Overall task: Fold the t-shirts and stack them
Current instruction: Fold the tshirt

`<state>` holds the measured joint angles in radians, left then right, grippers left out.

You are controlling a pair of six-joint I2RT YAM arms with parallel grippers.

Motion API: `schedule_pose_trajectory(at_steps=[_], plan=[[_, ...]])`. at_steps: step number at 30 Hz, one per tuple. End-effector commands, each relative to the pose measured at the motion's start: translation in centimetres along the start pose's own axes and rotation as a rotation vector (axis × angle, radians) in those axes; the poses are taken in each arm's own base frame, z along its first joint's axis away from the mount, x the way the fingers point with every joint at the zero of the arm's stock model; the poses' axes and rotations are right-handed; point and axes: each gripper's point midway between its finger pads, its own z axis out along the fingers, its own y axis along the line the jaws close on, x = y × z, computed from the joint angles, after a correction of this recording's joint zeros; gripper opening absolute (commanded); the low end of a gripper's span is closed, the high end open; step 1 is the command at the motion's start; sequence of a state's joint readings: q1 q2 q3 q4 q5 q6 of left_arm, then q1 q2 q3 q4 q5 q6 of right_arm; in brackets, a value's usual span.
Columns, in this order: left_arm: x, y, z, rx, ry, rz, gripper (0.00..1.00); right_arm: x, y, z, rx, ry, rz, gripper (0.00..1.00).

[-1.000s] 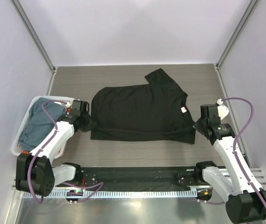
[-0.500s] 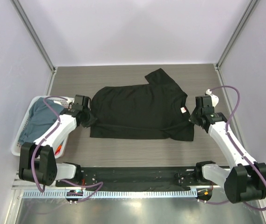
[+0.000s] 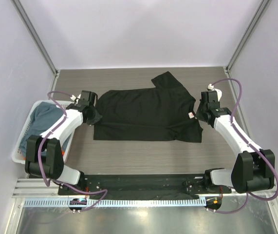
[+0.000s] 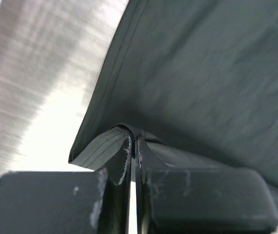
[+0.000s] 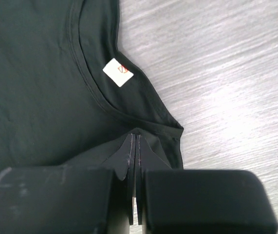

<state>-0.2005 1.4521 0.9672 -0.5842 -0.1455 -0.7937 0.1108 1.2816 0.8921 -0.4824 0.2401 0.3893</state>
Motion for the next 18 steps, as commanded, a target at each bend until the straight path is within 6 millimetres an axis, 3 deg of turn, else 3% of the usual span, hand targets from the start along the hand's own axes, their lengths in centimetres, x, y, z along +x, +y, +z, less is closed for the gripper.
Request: schedule_pose_trajectory(at_steps=[1,6,10,18], plan=[[-2.4,-0.3,-0.5,-0.027,-0.066,0.012,0.0,-3.2,0.9,-0.6,-0.027,-0.093,-0.009,0.01],[-3.4,0.0,-0.1,-0.078,-0.081,0.044,0.0,-5.1,0.8,-1.1,-0.005,-0.137,-0.033,0.01],[-3.4,-0.2,0.7,-0.087,-0.066,0.048,0.0,-6.3,1.8,-1.2,-0.032,-0.132,-0.048,0.01],[-3.7,0.1,2.5,-0.134,-0.06,0.05,0.0,-6.3,2.7,1.0,-0.03,-0.068,-0.093,0.02]])
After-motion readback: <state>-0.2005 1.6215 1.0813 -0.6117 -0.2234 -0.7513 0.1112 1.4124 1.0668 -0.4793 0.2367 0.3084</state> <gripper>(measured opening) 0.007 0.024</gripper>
